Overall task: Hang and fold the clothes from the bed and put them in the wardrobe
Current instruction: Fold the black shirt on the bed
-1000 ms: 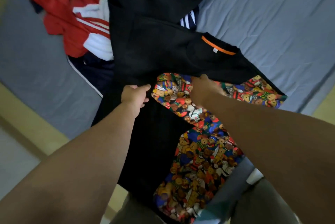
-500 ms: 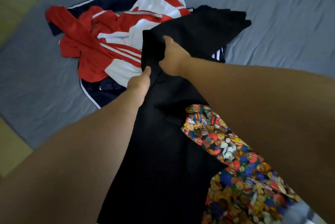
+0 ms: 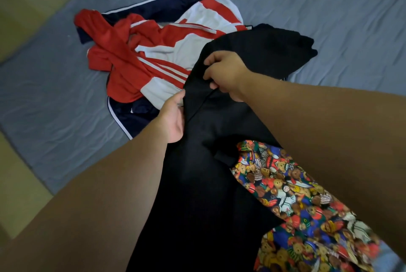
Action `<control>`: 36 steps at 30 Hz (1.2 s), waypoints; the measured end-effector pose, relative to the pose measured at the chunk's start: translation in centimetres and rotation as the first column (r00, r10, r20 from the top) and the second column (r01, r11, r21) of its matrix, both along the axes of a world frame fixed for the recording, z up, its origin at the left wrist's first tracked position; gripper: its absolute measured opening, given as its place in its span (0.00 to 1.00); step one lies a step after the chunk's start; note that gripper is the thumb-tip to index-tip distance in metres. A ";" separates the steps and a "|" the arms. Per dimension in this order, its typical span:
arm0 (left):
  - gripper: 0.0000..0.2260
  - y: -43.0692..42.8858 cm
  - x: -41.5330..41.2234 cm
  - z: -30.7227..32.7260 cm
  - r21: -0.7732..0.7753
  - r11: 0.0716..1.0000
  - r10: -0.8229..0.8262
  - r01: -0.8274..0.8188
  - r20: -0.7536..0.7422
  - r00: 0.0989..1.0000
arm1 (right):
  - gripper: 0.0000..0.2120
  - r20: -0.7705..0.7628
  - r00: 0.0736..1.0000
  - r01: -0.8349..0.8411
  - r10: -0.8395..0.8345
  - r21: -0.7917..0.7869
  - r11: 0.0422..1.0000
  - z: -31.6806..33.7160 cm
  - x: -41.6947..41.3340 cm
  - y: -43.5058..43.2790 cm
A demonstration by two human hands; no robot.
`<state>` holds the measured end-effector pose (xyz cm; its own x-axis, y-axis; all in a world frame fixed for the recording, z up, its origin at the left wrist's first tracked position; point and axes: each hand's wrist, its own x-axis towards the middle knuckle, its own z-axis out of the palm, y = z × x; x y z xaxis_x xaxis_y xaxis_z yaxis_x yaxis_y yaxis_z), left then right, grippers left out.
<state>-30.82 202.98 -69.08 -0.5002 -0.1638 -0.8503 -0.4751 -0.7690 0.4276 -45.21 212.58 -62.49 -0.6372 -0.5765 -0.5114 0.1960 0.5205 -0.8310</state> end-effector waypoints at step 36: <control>0.17 -4.8 -2.7 8.4 -0.116 0.928 0.302 -0.354 -0.323 0.897 | 0.18 0.278 0.915 0.314 -0.292 -0.038 0.949 -1.4 -0.5 3.7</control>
